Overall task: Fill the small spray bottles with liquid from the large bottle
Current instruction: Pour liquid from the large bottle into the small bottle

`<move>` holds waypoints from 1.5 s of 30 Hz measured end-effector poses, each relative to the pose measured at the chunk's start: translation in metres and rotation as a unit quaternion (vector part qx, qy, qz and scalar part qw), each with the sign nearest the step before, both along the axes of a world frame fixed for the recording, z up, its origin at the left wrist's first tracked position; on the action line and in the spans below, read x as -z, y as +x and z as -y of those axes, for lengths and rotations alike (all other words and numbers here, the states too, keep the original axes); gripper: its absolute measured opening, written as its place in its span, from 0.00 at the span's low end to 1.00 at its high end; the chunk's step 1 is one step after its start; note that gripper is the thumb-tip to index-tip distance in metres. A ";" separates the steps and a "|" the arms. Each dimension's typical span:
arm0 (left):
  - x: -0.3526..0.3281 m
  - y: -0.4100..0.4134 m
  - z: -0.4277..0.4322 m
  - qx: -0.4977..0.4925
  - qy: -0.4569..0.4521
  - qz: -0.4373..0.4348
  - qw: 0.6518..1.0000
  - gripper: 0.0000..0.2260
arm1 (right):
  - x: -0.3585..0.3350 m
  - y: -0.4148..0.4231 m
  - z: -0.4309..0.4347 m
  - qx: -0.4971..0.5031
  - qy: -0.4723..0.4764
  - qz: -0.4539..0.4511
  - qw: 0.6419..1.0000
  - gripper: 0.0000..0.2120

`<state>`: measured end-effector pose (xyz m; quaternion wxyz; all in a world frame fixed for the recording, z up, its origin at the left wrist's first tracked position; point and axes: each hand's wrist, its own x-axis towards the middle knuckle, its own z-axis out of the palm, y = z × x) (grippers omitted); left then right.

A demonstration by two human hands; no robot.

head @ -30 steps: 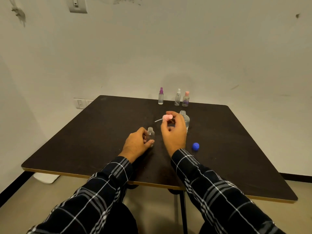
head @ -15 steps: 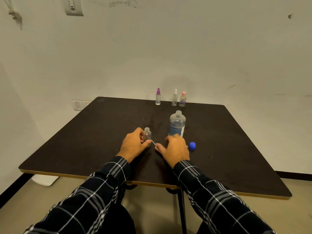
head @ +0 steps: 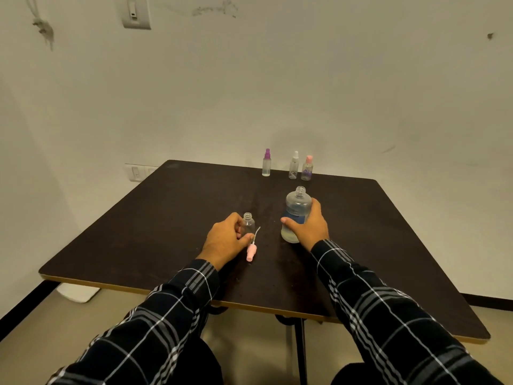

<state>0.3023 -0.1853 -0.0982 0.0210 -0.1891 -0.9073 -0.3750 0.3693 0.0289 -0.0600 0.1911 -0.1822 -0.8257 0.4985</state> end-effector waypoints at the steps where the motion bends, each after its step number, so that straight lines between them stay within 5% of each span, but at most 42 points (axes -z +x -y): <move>1: 0.000 0.000 0.000 0.000 -0.002 0.001 1.000 0.13 | -0.001 0.000 0.000 -0.003 0.001 -0.002 1.000 0.38; 19: 0.002 0.002 0.000 -0.007 0.001 -0.002 1.000 0.14 | -0.004 -0.011 0.024 -0.084 0.292 0.091 0.948 0.36; 45: 0.000 -0.001 0.000 -0.001 -0.010 0.005 1.000 0.13 | -0.011 -0.012 0.032 -0.099 0.362 0.107 0.921 0.34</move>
